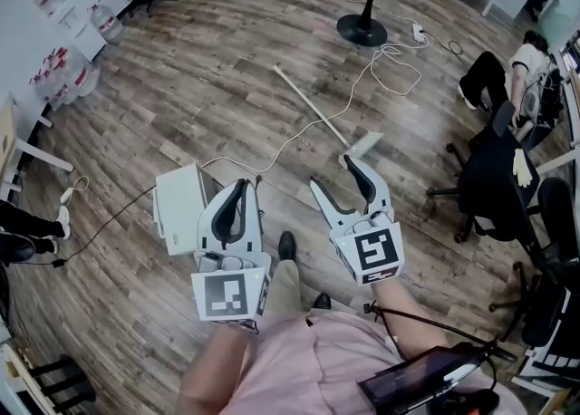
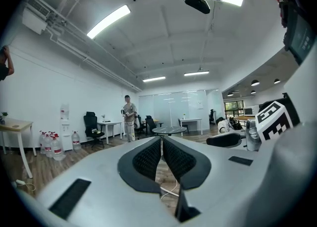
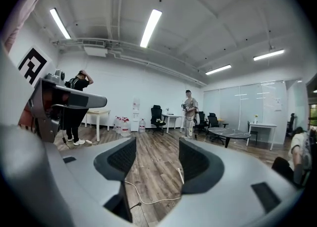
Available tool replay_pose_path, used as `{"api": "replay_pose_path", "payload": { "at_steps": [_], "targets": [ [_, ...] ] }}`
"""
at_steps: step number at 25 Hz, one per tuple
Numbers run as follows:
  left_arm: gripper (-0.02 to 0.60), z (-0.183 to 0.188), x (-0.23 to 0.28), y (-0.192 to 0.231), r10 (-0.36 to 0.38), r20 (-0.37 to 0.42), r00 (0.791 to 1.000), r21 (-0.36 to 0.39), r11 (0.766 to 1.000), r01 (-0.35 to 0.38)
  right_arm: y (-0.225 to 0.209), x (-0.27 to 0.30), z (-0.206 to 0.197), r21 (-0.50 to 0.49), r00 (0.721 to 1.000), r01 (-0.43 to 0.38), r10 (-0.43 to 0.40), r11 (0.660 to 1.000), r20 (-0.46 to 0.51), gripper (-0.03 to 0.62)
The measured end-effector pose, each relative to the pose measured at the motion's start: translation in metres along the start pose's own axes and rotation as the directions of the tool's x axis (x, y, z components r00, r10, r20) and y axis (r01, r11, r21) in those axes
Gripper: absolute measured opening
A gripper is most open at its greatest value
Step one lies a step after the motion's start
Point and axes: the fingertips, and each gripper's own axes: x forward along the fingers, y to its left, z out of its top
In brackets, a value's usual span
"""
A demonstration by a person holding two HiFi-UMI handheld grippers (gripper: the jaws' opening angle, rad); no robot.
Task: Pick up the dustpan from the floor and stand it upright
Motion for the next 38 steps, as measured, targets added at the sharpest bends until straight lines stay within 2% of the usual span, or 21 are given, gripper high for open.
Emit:
{"api": "replay_pose_path", "payload": {
  "at_steps": [8,14,22,27,33,38],
  "targets": [
    [0.023,0.009,0.087,0.081,-0.018,0.007,1.000,0.004,1.000,0.018,-0.015,0.114,0.033,-0.010,1.000,0.000,0.000,1.000,0.024,0.270],
    [0.023,0.027,0.127,0.118,-0.033,0.052,0.998,0.015,0.999,0.032,-0.026,0.164,0.064,-0.036,0.998,0.026,-0.024,0.999,0.057,0.265],
    [0.023,0.014,0.169,0.135,-0.059,0.038,0.998,-0.001,0.998,0.059,-0.049,0.202,0.068,-0.050,0.997,0.056,-0.053,0.997,0.057,0.256],
    [0.023,0.003,0.207,0.135,-0.076,0.013,0.997,0.001,0.997,0.076,-0.076,0.229,0.057,-0.038,0.997,0.068,-0.067,0.997,0.035,0.253],
    [0.023,-0.014,0.271,0.138,-0.076,-0.034,0.997,0.000,0.997,0.076,-0.123,0.278,0.042,-0.021,0.998,0.064,-0.063,0.998,0.015,0.247],
    [0.023,-0.021,0.345,0.144,-0.079,-0.067,0.995,-0.002,0.997,0.079,-0.175,0.336,0.035,-0.006,0.999,0.050,-0.050,0.999,-0.010,0.244]
  ]
}}
